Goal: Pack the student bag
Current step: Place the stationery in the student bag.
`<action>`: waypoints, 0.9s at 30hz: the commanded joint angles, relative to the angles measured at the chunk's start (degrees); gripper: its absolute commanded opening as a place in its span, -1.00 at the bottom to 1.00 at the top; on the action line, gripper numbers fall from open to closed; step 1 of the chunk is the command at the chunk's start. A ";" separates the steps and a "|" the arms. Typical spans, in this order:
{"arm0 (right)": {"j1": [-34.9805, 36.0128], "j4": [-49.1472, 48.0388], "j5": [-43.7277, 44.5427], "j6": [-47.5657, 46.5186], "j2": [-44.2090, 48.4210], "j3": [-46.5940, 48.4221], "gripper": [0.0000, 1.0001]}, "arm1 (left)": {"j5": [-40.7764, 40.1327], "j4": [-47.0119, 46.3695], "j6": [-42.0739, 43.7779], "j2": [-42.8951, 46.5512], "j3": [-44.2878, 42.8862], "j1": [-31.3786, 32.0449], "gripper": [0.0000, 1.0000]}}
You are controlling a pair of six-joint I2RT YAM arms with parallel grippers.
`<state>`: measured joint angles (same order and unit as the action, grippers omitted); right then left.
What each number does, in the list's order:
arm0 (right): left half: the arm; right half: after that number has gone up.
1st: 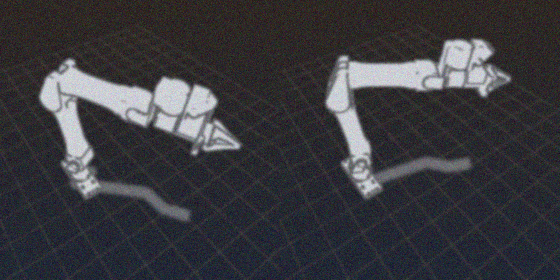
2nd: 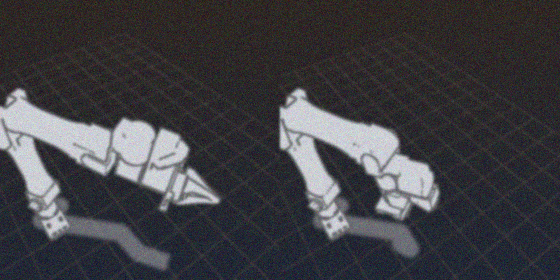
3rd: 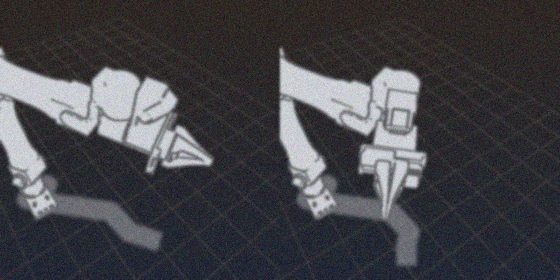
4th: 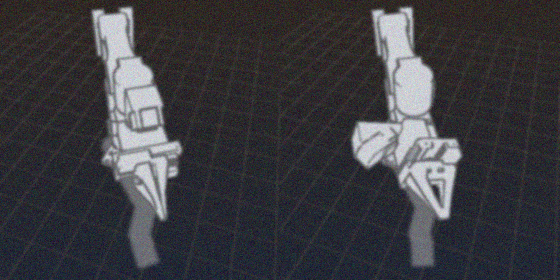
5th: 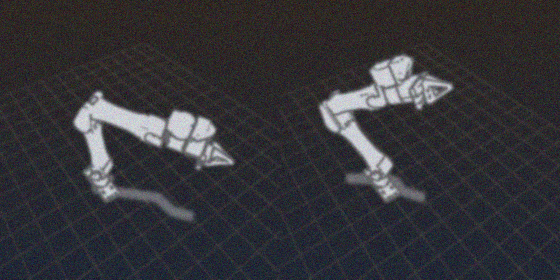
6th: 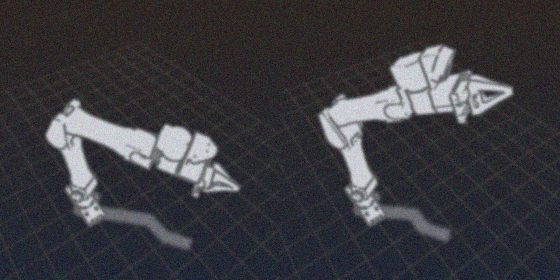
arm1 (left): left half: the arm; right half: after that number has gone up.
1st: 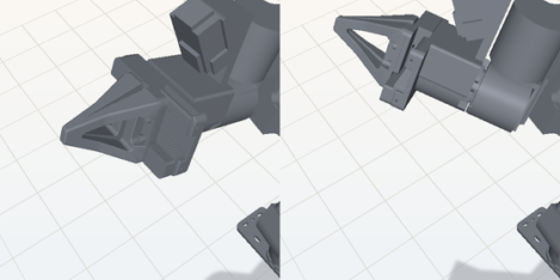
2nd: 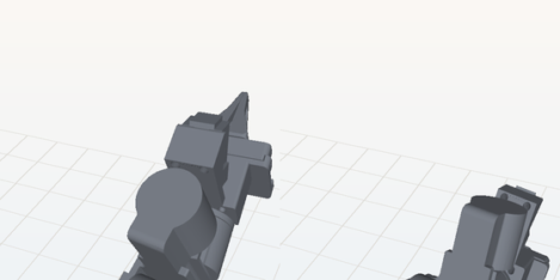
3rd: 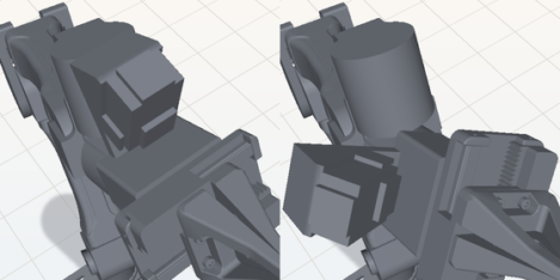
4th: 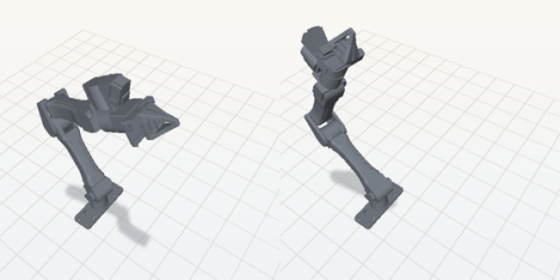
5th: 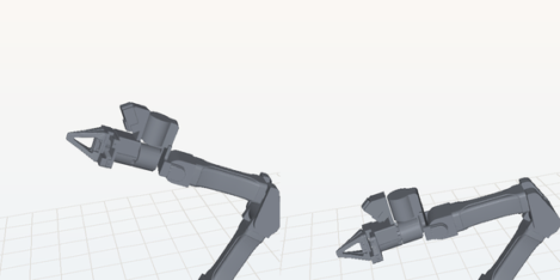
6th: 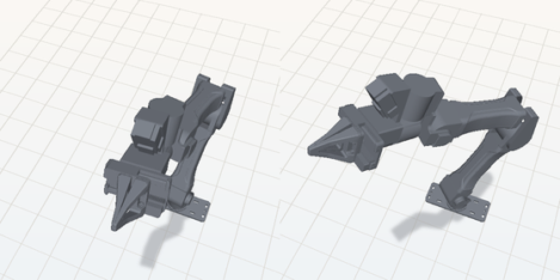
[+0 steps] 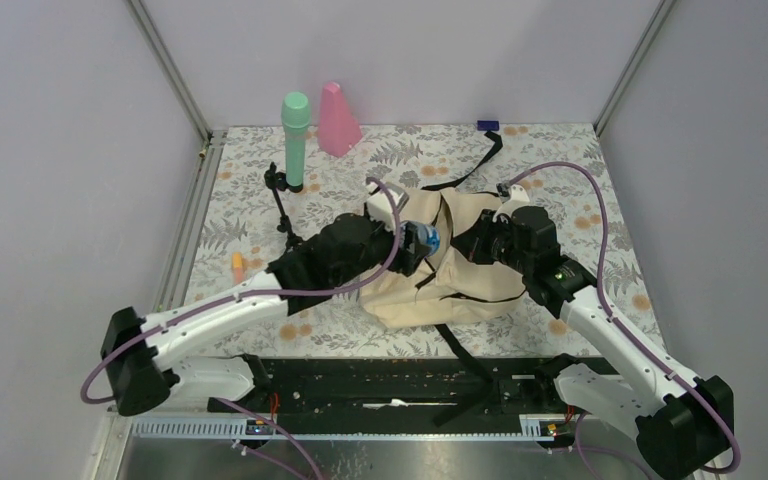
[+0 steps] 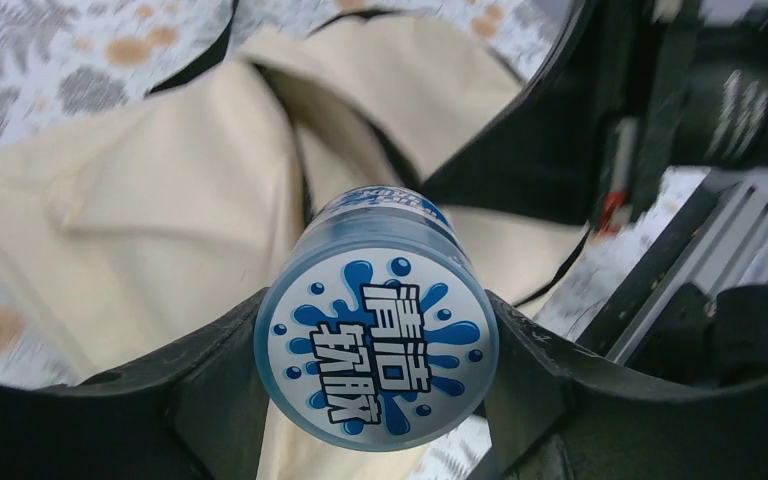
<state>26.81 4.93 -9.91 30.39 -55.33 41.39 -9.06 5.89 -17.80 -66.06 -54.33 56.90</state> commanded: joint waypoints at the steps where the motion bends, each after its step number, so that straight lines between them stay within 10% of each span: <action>1: -0.35 -3.78 -4.40 0.92 1.57 3.88 -1.00 | 4.88 -14.06 0.98 -6.93 -9.09 0.05 -0.41; 27: -0.33 -0.22 0.02 -0.24 6.06 4.20 -1.00 | 11.97 -23.65 -7.94 -14.00 -3.46 -4.93 -0.47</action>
<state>26.57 8.29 -9.93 30.39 -51.79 41.39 0.34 -12.38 -25.47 -80.86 -57.67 52.23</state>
